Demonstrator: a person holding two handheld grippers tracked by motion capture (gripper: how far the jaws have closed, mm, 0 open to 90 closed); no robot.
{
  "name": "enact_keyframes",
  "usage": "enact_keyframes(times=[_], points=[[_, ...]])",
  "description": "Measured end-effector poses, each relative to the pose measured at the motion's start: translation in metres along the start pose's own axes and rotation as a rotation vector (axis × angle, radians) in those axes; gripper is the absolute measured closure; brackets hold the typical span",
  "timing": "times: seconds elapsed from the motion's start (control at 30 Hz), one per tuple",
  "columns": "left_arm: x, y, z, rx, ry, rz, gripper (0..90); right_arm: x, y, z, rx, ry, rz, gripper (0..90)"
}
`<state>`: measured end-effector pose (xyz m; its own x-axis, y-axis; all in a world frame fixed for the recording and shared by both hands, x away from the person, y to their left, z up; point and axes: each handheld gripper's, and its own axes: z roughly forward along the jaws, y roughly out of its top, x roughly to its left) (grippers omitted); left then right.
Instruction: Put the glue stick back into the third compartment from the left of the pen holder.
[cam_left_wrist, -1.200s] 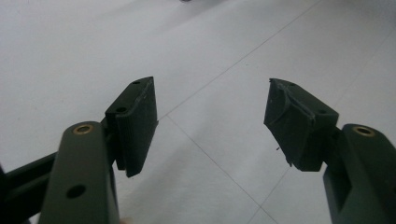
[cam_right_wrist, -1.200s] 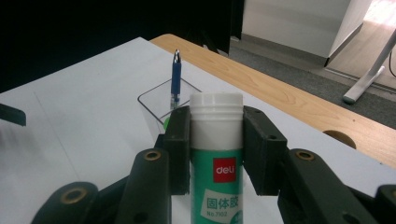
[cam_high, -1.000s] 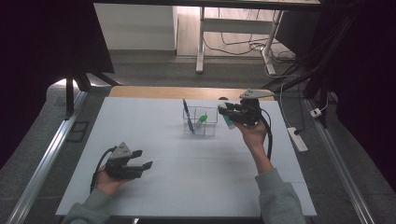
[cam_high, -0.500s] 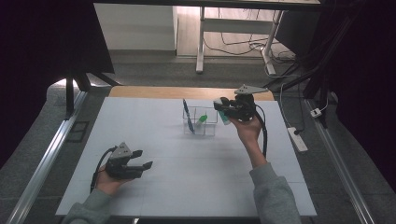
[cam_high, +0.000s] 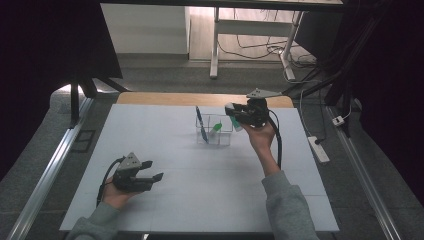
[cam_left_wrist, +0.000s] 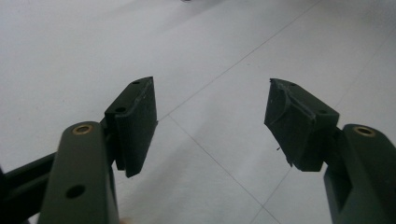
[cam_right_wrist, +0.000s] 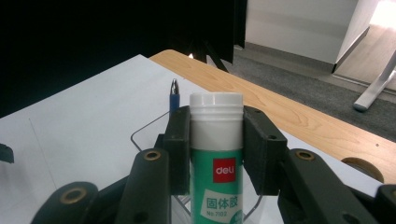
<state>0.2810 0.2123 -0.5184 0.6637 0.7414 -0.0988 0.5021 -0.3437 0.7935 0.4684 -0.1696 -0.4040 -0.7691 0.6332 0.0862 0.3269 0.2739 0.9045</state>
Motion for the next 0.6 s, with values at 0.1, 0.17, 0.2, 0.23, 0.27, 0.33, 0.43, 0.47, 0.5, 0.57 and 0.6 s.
enact_keyframes(times=[0.1, 0.17, 0.2, 0.23, 0.27, 0.33, 0.43, 0.47, 0.5, 0.57, 0.6], points=[[0.000, 0.000, 0.000, 0.000, 0.000, 0.000, 33.7, 0.001, 0.000, 0.003, -0.001, -0.004, -0.002, 64.3], [0.000, 0.000, 0.000, 0.000, -0.001, 0.001, 33.7, 0.001, 0.000, 0.006, -0.005, -0.001, 0.003, 64.4], [0.000, 0.000, 0.000, 0.000, -0.001, 0.001, 33.7, 0.001, 0.001, 0.007, -0.001, -0.003, 0.004, 64.3], [0.000, 0.000, 0.000, 0.001, 0.000, 0.001, 33.7, 0.001, 0.001, 0.009, -0.001, -0.001, 0.007, 64.3], [0.000, 0.000, 0.000, 0.001, -0.001, 0.001, 33.7, 0.001, 0.001, 0.010, -0.007, 0.005, 0.010, 64.3], [0.000, 0.000, 0.000, 0.000, 0.000, 0.001, 33.7, 0.001, 0.001, 0.013, -0.005, 0.005, 0.012, 64.4], [0.000, 0.000, 0.000, 0.000, -0.001, 0.001, 33.7, 0.001, 0.001, 0.019, -0.006, 0.009, 0.014, 64.4], [0.000, 0.000, 0.000, 0.000, 0.000, 0.001, 33.7, 0.001, 0.001, 0.021, -0.006, 0.012, 0.014, 64.3], [0.000, 0.000, 0.000, 0.001, 0.000, 0.002, 33.7, 0.000, 0.001, 0.023, -0.005, 0.010, 0.014, 64.3], [0.000, 0.000, 0.001, 0.002, 0.000, 0.005, 33.7, 0.000, 0.001, 0.027, -0.004, 0.010, 0.017, 64.3], [-0.001, 0.000, 0.001, 0.002, -0.002, 0.006, 33.7, -0.001, 0.001, 0.029, -0.004, 0.010, 0.018, 64.3]])
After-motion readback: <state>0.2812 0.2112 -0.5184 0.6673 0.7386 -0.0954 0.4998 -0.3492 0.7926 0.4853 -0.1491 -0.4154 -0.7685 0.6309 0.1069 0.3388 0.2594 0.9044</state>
